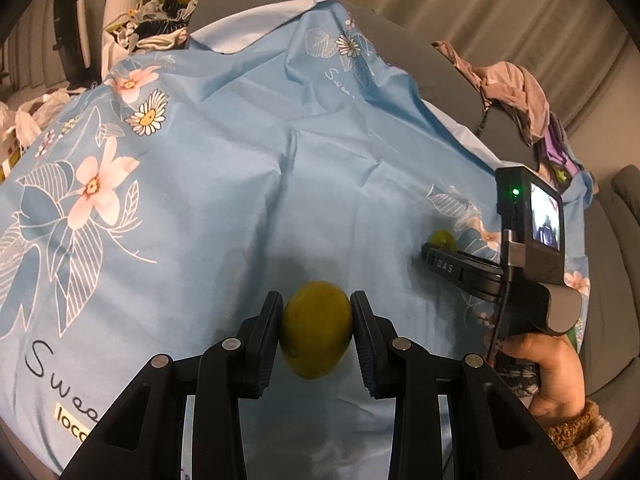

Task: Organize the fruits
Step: 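Close the left gripper on the yellow fruit while the right gripper grasps the green plum, then lift the yellow fruit and green plum and carry them over the bowl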

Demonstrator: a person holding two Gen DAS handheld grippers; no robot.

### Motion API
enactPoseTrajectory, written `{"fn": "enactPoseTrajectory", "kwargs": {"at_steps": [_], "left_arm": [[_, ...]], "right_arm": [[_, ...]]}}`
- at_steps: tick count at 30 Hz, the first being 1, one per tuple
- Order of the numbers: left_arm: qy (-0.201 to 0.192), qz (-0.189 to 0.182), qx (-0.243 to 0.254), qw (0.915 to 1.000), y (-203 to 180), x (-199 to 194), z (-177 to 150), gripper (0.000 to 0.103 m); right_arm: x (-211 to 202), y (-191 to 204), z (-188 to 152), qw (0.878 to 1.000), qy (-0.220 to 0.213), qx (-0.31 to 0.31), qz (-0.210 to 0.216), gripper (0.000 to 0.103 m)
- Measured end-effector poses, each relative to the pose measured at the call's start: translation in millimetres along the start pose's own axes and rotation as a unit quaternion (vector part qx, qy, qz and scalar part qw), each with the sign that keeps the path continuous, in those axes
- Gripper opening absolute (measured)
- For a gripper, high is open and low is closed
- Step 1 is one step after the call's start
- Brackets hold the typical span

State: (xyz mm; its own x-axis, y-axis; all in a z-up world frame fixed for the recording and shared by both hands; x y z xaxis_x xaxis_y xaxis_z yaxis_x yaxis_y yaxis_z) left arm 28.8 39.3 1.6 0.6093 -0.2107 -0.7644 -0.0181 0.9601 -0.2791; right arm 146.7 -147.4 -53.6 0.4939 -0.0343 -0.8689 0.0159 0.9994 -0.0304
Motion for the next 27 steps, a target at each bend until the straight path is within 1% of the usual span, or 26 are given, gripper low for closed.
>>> {"fn": "enactPoseTrajectory", "kwargs": {"at_steps": [4, 6, 10, 12, 14, 17, 19, 21, 23, 27], "left_arm": [[-0.004, -0.003, 0.002, 1.0000, 0, -1, 1, 0.034], [-0.005, -0.001, 0.003, 1.0000, 0, -1, 1, 0.034], [-0.005, -0.006, 0.003, 1.0000, 1, -1, 2, 0.034], [-0.005, -0.010, 0.003, 0.9999, 0, -1, 2, 0.034], [-0.006, -0.010, 0.007, 0.9999, -2, -2, 2, 0.034], [-0.008, -0.013, 0.011, 0.9998, -7, -2, 1, 0.034], [-0.010, -0.016, 0.013, 0.9997, -9, -3, 1, 0.034], [-0.012, -0.015, 0.018, 0.9997, -10, -4, 0, 0.034], [-0.015, -0.013, 0.016, 0.9997, -10, -5, 1, 0.034], [-0.016, -0.013, 0.011, 0.9997, -12, -4, 0, 0.034]], "right_arm": [[-8, 5, -8, 0.997, 0.015, 0.028, 0.072, 0.038], [-16, 11, -16, 0.995, 0.016, 0.031, 0.098, 0.038], [-37, 18, -34, 0.989, 0.014, 0.045, 0.142, 0.038], [-50, 19, -42, 0.987, 0.006, 0.051, 0.155, 0.038], [-64, 18, -57, 0.984, -0.002, 0.064, 0.165, 0.038], [-72, 22, -75, 0.979, -0.002, 0.080, 0.187, 0.039], [-67, 29, -78, 0.980, 0.005, 0.068, 0.189, 0.039], [-60, 31, -76, 0.982, 0.007, 0.059, 0.177, 0.039], [-52, 32, -77, 0.985, 0.012, 0.057, 0.165, 0.039], [-37, 29, -78, 0.986, 0.028, 0.058, 0.156, 0.038]]}}
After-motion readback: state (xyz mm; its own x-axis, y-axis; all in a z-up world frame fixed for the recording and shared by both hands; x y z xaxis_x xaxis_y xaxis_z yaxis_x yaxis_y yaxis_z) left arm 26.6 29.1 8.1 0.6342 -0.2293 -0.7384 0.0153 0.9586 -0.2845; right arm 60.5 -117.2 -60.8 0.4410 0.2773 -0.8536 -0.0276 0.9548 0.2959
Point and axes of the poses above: each gripper's, at about its wrist camera, not at the fingertips, and x roughly the way its jaws point, y to its left, z to its top, the point moved 6 cm from there along x, roughly the way its jaws point, and after that the axes turned 9 degrees about x, right-handed, at the moved point
